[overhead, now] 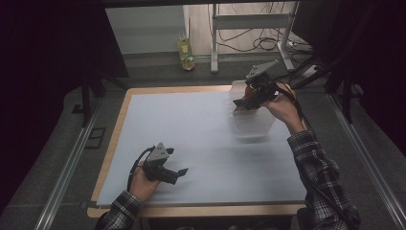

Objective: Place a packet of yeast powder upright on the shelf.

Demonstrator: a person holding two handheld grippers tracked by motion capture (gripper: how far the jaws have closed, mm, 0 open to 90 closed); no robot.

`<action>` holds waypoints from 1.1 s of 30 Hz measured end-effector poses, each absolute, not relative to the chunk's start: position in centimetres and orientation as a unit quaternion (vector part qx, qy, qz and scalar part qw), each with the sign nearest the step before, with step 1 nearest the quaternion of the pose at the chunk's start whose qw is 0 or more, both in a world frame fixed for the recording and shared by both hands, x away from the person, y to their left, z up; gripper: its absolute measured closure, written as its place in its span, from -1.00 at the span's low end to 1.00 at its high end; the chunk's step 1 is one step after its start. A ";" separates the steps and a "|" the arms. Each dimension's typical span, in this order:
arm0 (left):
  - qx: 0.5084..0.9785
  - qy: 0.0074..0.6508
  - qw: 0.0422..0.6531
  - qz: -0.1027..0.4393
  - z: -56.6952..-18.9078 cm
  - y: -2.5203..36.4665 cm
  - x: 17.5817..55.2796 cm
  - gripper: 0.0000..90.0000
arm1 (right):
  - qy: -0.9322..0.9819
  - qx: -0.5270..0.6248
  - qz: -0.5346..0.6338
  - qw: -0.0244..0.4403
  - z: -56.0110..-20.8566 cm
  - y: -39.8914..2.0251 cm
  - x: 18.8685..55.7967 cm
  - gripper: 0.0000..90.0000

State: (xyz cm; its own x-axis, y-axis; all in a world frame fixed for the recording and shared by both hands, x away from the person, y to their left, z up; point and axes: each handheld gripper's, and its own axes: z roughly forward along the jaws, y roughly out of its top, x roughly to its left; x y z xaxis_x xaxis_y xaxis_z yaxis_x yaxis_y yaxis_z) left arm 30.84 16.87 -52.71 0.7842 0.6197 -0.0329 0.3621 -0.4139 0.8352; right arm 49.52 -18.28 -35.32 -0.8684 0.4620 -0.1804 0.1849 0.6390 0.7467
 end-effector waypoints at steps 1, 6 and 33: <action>0.828 0.296 0.453 0.142 -52.7 16.9 30.8 -0.90 | 0.887 0.181 0.387 0.177 -35.2 -18.3 49.3 -0.88; 0.827 0.298 0.456 0.141 -52.7 16.8 30.8 -0.90 | 0.885 0.178 0.391 0.177 -34.9 -18.4 48.6 -0.88; 0.825 0.299 0.460 0.136 -52.7 16.8 30.8 -0.91 | 0.873 0.192 0.423 0.150 -37.8 -20.0 43.3 -0.96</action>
State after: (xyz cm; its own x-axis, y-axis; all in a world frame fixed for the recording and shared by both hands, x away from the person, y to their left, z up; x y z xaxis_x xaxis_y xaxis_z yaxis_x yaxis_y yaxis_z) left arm 30.77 16.78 -52.68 0.7846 0.6181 -0.0499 0.3678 -0.3991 0.8399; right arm 43.32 -19.96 -37.76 -0.8814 0.4616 -0.1003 0.2068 0.5680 0.7966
